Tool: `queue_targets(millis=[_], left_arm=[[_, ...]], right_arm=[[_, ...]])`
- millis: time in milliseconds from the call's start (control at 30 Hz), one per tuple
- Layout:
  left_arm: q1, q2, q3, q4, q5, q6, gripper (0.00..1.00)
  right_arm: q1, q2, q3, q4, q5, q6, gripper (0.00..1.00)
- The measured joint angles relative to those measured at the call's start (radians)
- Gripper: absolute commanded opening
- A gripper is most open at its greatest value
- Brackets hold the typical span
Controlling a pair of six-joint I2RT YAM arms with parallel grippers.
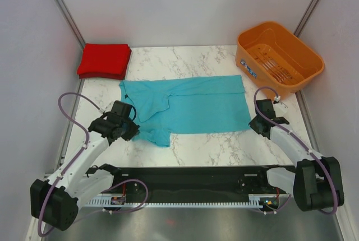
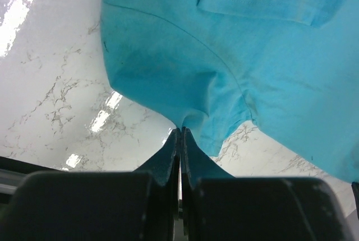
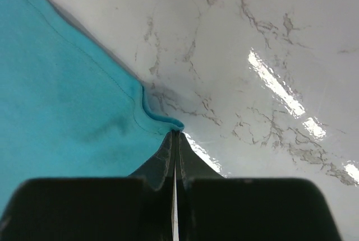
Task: Fold and stack the t-shirts
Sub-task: Fold the tshirt
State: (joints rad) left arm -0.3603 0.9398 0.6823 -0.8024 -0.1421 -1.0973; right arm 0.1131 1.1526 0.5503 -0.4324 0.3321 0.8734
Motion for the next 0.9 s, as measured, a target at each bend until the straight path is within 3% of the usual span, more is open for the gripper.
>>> queue_targets(millis=[400, 833, 900], left_arm=[[0.014, 0.126, 0.177, -0.014, -0.068, 0.090, 0.02], [0.171, 0.349, 0.430, -0.010, -0.063, 0.221, 0.02], [0.176, 0.363, 0.441, -0.006, -0.057, 0.227, 0.02]], right_arm=[[0.000, 0.071, 0.093, 0.030, -0.047, -0.133, 0.00], [0.000, 0.294, 0.309, 0.077, -0.091, -0.253, 0.00], [0.001, 0.295, 0.309, 0.066, -0.094, -0.241, 0.18]])
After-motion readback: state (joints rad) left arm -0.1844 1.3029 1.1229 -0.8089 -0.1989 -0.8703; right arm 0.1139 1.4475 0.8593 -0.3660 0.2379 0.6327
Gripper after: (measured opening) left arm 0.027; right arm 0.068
